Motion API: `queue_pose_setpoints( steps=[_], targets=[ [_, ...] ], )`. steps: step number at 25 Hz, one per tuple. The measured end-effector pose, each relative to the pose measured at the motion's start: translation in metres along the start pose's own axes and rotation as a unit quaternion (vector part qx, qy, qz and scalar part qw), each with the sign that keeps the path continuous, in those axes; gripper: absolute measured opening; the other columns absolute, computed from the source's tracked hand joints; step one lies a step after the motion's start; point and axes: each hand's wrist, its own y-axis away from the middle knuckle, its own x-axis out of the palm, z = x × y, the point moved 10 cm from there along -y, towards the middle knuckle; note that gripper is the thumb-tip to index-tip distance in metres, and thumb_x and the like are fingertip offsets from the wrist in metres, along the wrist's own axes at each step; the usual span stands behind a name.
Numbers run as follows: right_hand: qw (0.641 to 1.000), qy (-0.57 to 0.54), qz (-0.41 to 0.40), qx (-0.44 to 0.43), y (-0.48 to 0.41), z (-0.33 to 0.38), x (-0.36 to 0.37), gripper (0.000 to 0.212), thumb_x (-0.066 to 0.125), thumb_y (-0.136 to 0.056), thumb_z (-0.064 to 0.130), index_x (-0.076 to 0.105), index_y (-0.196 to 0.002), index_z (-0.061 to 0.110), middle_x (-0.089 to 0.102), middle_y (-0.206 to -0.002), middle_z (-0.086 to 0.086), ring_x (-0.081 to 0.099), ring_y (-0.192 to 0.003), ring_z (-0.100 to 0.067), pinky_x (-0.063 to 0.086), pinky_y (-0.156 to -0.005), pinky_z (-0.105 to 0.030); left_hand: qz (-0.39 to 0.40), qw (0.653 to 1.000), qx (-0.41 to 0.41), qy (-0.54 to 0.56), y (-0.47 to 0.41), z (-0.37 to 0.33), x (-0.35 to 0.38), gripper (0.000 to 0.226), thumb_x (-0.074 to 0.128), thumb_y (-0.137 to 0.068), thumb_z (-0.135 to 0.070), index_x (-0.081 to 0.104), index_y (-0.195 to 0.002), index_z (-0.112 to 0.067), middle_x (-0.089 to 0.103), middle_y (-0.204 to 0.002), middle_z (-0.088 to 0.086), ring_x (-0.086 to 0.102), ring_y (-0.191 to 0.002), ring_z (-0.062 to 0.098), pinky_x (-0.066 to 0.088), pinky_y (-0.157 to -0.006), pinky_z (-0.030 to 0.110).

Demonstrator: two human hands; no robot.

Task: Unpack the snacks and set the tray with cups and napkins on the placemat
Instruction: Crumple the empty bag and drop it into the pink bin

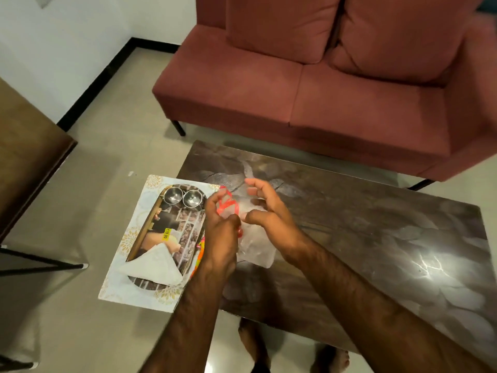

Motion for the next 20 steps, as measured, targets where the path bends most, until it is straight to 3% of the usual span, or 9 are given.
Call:
queue_pose_setpoints(
  steps=[2, 4, 7, 9, 11, 13, 15, 18, 20],
  targets=[
    [0.999, 0.047, 0.002, -0.026, 0.010, 0.006, -0.011, 0.070, 0.075, -0.082, 0.034, 0.047, -0.145, 0.049, 0.046, -0.154, 0.012, 0.043, -0.141, -0.007, 0.041, -0.113, -0.029, -0.022, 0.998, -0.012, 0.056, -0.001, 0.004, 0.009, 0.048, 0.054, -0.094, 0.004, 0.050, -0.132, -0.026, 0.067, -0.117, 0.006, 0.066, -0.092, 0.019, 0.056, -0.066, 0.026],
    [0.996, 0.075, -0.006, -0.047, 0.016, 0.008, -0.022, 0.067, 0.076, -0.089, 0.044, 0.046, -0.148, 0.050, 0.044, -0.156, 0.014, 0.041, -0.143, 0.000, 0.035, -0.113, -0.020, -0.004, 0.997, -0.004, 0.077, 0.003, 0.004, 0.030, 0.029, 0.058, -0.096, -0.001, 0.057, -0.121, -0.017, 0.066, -0.115, 0.013, 0.064, -0.095, 0.024, 0.056, -0.075, 0.035],
    [0.994, 0.067, -0.074, -0.047, 0.020, 0.008, -0.047, 0.051, 0.075, -0.092, 0.041, 0.059, -0.141, 0.043, 0.056, -0.144, 0.009, 0.053, -0.131, 0.005, 0.043, -0.105, -0.015, 0.089, 0.995, 0.034, 0.001, 0.022, 0.002, 0.070, 0.017, 0.058, -0.096, -0.005, 0.068, -0.102, -0.018, 0.071, -0.110, 0.014, 0.069, -0.102, 0.025, 0.057, -0.079, 0.034],
    [0.987, 0.033, -0.152, -0.039, 0.024, 0.008, -0.077, 0.028, 0.075, -0.093, 0.029, 0.074, -0.120, 0.031, 0.072, -0.121, 0.004, 0.069, -0.112, -0.008, 0.056, -0.098, -0.029, 0.174, 0.983, 0.034, -0.039, 0.039, 0.004, 0.100, 0.032, 0.057, -0.085, -0.004, 0.071, -0.108, -0.022, 0.074, -0.113, 0.013, 0.069, -0.111, 0.028, 0.056, -0.084, 0.036],
    [0.981, 0.006, -0.189, -0.038, 0.024, 0.010, -0.094, 0.012, 0.072, -0.093, 0.024, 0.079, -0.102, 0.025, 0.078, -0.097, 0.009, 0.073, -0.093, -0.005, 0.059, -0.084, -0.026, 0.257, 0.965, 0.030, -0.046, 0.049, 0.005, 0.113, 0.060, 0.057, -0.070, -0.003, 0.063, -0.127, -0.022, 0.068, -0.125, 0.015, 0.063, -0.120, 0.030, 0.052, -0.085, 0.037],
    [0.971, -0.015, -0.235, -0.035, 0.031, 0.009, -0.123, 0.013, 0.067, -0.094, 0.023, 0.080, -0.095, 0.024, 0.078, -0.086, 0.014, 0.072, -0.080, 0.002, 0.057, -0.074, -0.020, 0.347, 0.936, 0.036, -0.048, 0.065, 0.007, 0.132, 0.092, 0.060, -0.069, 0.007, 0.038, -0.151, -0.029, 0.056, -0.144, 0.010, 0.055, -0.131, 0.027, 0.052, -0.089, 0.040],
    [0.960, -0.027, -0.278, -0.015, 0.038, 0.000, -0.150, 0.017, 0.063, -0.096, 0.020, 0.080, -0.092, 0.021, 0.078, -0.082, 0.011, 0.070, -0.073, 0.001, 0.057, -0.070, -0.024, 0.414, 0.905, 0.049, -0.080, 0.083, 0.012, 0.149, 0.114, 0.066, -0.072, 0.016, 0.016, -0.158, -0.039, 0.044, -0.156, 0.002, 0.050, -0.138, 0.019, 0.052, -0.099, 0.042],
    [0.953, -0.025, -0.303, 0.003, 0.050, -0.014, -0.172, 0.025, 0.054, -0.098, 0.010, 0.078, -0.095, 0.019, 0.077, -0.088, 0.006, 0.071, -0.081, -0.007, 0.060, -0.076, -0.029, 0.414, 0.877, 0.115, -0.214, 0.095, 0.022, 0.173, 0.109, 0.081, -0.073, 0.004, 0.023, -0.155, -0.040, 0.046, -0.151, -0.014, 0.050, -0.136, 0.005, 0.050, -0.106, 0.032],
    [0.951, -0.039, -0.308, -0.002, 0.062, -0.019, -0.186, 0.035, 0.048, -0.098, 0.005, 0.078, -0.096, 0.023, 0.076, -0.095, 0.011, 0.071, -0.086, -0.002, 0.058, -0.075, -0.021, 0.375, 0.882, 0.137, -0.250, 0.098, 0.029, 0.184, 0.093, 0.084, -0.075, -0.008, 0.037, -0.151, -0.036, 0.057, -0.139, -0.016, 0.057, -0.127, 0.004, 0.055, -0.101, 0.035]
  ],
)
